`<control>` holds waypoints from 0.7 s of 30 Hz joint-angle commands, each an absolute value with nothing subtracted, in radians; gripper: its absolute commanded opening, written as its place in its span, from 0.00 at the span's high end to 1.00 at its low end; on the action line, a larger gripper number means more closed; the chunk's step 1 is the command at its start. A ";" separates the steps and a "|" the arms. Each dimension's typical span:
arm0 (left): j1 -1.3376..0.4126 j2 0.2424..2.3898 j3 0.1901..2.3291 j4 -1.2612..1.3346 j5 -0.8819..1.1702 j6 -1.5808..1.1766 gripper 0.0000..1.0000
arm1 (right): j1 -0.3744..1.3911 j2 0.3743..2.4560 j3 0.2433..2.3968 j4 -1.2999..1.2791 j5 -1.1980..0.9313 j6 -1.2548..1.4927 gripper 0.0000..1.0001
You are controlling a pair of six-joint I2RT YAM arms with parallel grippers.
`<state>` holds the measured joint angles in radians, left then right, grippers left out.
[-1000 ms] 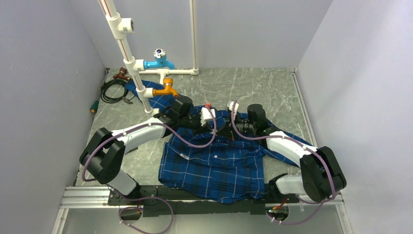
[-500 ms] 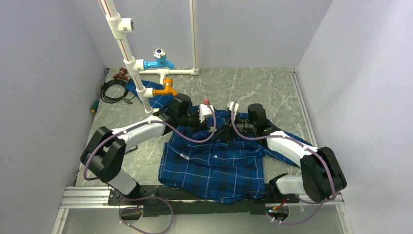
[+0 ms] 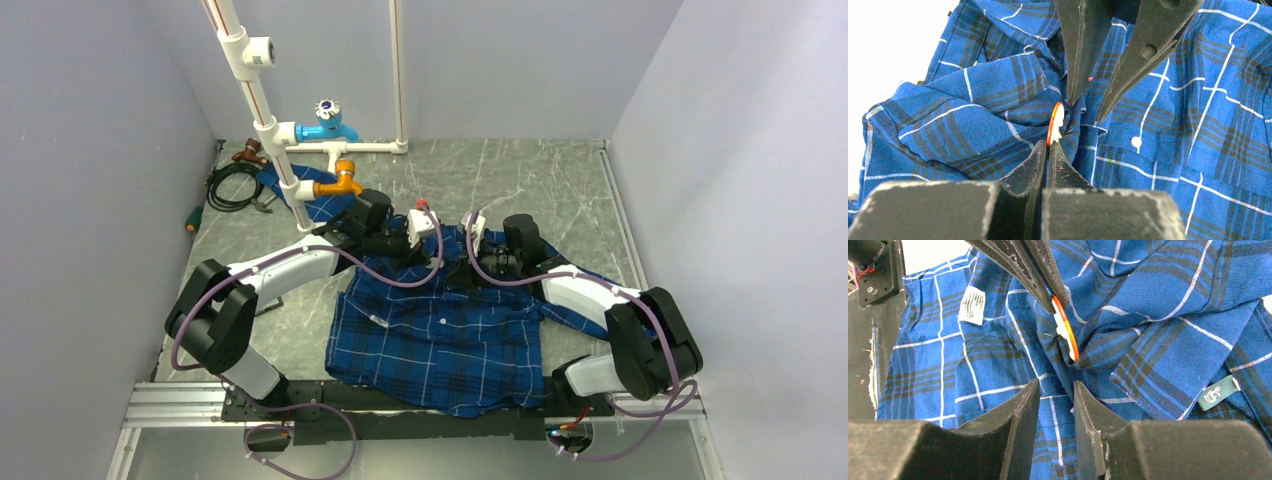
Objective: Remove the brooch from the garment
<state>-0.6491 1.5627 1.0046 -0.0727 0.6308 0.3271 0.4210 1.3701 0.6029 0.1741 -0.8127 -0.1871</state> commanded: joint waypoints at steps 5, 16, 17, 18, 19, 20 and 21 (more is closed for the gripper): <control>-0.643 1.548 1.047 -0.059 0.650 0.315 1.00 | 0.419 1.392 0.635 0.221 -0.811 -0.223 0.72; -0.643 1.555 1.055 -0.077 0.658 0.319 1.00 | 0.418 1.396 0.629 0.258 -0.763 -0.227 0.64; -0.644 1.557 1.056 -0.078 0.659 0.319 1.00 | 0.417 1.384 0.623 0.263 -0.764 -0.231 0.64; -0.643 1.559 1.058 -0.078 0.662 0.319 1.00 | 0.417 1.370 0.615 0.271 -0.769 -0.238 0.63; -0.644 1.562 1.060 -0.079 0.663 0.319 1.00 | 0.417 1.355 0.604 0.282 -0.776 -0.248 0.63; -0.643 1.564 1.063 -0.080 0.664 0.317 1.00 | 0.417 1.341 0.594 0.294 -0.781 -0.261 0.61; -0.643 1.567 1.065 -0.079 0.665 0.314 1.00 | 0.417 1.332 0.584 0.305 -0.783 -0.270 0.60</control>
